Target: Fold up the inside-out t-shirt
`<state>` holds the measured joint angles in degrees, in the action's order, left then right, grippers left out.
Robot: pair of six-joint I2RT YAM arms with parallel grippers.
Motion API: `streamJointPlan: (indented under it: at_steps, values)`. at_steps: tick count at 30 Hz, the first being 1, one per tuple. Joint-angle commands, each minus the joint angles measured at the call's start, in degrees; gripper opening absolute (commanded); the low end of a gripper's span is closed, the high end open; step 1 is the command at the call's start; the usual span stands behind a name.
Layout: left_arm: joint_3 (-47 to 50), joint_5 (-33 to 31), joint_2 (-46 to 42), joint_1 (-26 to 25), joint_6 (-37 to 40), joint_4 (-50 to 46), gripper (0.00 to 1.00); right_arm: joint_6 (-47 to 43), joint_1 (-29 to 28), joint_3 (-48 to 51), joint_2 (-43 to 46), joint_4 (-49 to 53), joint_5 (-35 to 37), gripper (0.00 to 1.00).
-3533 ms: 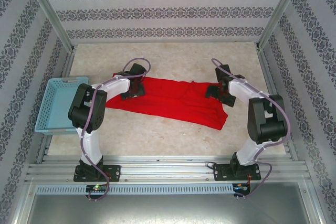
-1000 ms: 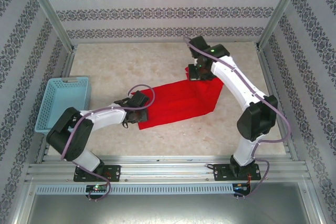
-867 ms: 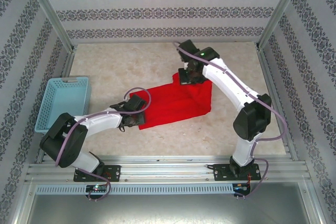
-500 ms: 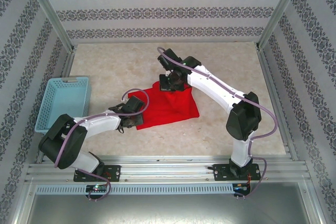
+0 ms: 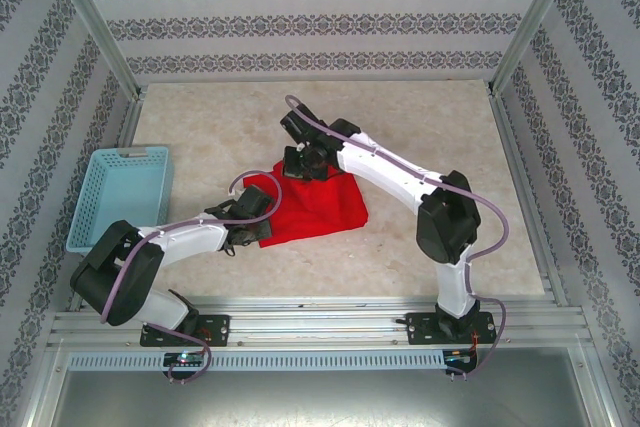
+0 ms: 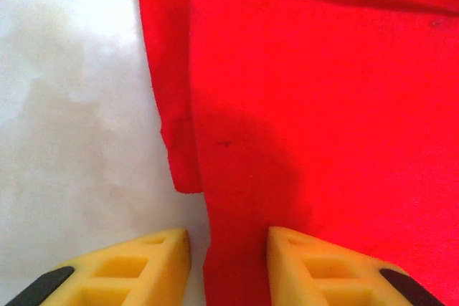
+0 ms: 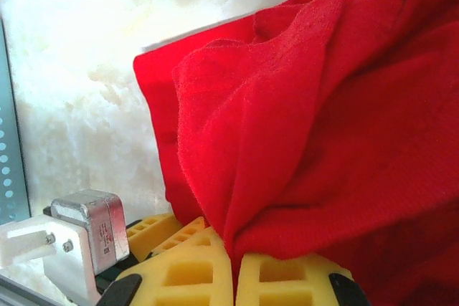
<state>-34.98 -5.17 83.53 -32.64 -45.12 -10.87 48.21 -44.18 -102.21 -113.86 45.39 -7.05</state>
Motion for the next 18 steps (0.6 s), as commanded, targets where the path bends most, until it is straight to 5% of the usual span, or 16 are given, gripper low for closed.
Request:
streamJointPlan:
  at_steps: [1,5,8,14,18]
  values:
    - [2.29,5.49,2.73,-1.37,-1.41,7.62,0.35,1.72,-1.12,-0.87,-1.32,-1.57,-0.97,0.03]
    - [3.51,1.59,-2.35,-1.30,-2.76,4.66,0.39,-1.18,-1.77,-4.17,-1.39,1.01,-2.04,0.40]
    - [4.95,-2.69,-9.44,-0.73,-4.24,0.79,0.44,-5.57,-2.31,-6.89,1.90,5.33,0.41,0.56]
    - [-0.64,-2.66,-14.13,-0.53,-2.30,-8.31,0.52,-14.57,0.55,1.67,14.32,6.02,11.01,0.63]
    - [-7.80,-1.55,-11.03,-2.16,-1.68,-11.34,0.59,-17.36,7.43,11.07,17.14,1.99,10.84,0.62]
